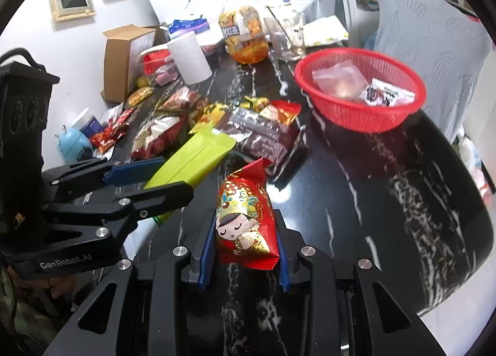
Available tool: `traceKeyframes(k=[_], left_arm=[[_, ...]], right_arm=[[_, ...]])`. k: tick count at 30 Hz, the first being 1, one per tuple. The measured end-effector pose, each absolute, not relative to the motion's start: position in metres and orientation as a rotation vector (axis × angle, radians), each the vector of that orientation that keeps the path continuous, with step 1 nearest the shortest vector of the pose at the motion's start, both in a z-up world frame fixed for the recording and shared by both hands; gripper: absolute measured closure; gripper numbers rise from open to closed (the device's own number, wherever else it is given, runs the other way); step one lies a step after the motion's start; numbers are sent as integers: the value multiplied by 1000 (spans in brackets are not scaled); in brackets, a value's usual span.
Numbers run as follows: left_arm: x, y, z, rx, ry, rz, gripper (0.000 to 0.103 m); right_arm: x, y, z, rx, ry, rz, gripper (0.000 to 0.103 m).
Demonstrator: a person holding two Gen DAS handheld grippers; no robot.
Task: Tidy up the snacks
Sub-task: 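Carry the red bag with the right tool while the left tool carries the pouch toward the basket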
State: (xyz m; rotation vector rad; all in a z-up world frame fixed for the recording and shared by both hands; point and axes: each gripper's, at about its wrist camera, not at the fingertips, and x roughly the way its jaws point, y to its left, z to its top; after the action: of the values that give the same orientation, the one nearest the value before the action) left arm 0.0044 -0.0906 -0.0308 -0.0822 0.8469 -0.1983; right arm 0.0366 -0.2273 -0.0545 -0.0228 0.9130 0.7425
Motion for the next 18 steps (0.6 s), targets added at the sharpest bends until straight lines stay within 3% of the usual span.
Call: traceKeyframes(k=[18], left_arm=[[75,-128,29,-40,696,-313,60]], right_arm=[[85,-257,-3,3,751,654,71]])
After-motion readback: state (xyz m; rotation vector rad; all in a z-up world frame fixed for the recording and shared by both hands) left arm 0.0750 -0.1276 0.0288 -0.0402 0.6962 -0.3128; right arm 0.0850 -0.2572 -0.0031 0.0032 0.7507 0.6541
